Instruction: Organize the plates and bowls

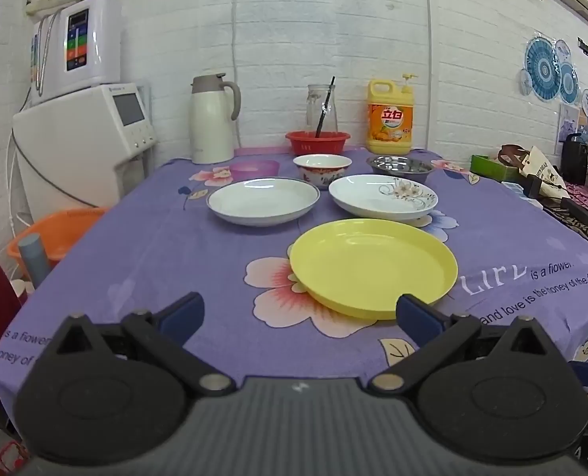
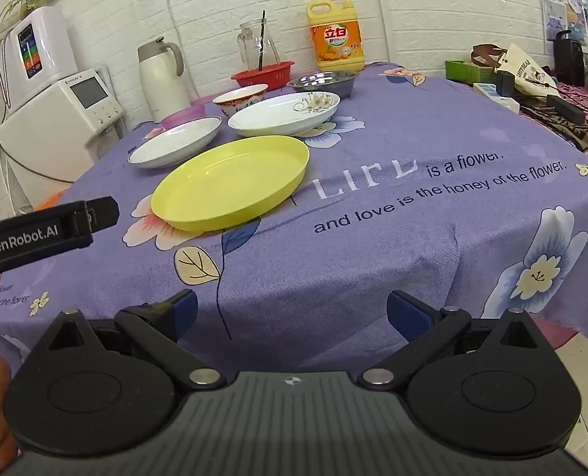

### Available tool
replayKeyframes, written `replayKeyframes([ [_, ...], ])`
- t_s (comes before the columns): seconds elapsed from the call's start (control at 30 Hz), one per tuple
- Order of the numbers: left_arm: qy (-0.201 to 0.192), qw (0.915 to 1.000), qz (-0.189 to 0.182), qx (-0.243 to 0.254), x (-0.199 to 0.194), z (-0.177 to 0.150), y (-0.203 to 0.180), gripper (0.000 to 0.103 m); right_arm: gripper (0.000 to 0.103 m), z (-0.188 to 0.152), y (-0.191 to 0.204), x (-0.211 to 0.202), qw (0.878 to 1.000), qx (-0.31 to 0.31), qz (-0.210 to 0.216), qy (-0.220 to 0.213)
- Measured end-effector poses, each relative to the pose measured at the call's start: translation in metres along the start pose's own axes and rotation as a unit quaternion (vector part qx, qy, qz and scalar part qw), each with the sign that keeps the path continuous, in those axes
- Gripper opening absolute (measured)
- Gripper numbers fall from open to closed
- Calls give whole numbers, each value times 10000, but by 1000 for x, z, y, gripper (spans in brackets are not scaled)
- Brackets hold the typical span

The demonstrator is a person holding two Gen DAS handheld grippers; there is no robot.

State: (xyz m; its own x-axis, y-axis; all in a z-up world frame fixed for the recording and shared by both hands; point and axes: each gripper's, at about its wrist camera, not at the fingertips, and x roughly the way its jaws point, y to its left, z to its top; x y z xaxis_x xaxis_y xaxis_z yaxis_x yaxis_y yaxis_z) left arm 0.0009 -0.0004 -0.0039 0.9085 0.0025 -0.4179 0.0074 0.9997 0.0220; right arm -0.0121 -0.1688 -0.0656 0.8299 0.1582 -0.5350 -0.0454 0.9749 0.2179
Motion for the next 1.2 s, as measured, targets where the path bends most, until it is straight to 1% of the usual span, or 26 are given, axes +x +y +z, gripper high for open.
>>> replayKeyframes([
  [0.43,37,10000,-18,-12,2,-1,0,103,103,-1,5,1,9998,-170,-59,-34],
  [0.77,79,9999,-112,74,2,2,-9,103,103,1,1,-1,9998,-141,-109,-112],
  [0.97,117,9997,-158,153,3,-1,-13,103,103,1,-4,0,9999,-19,-114,-107],
  [1.2,105,9999,-136,-2,3,0,-6,103,103,0,0,0,9999,-96,-88,-108],
])
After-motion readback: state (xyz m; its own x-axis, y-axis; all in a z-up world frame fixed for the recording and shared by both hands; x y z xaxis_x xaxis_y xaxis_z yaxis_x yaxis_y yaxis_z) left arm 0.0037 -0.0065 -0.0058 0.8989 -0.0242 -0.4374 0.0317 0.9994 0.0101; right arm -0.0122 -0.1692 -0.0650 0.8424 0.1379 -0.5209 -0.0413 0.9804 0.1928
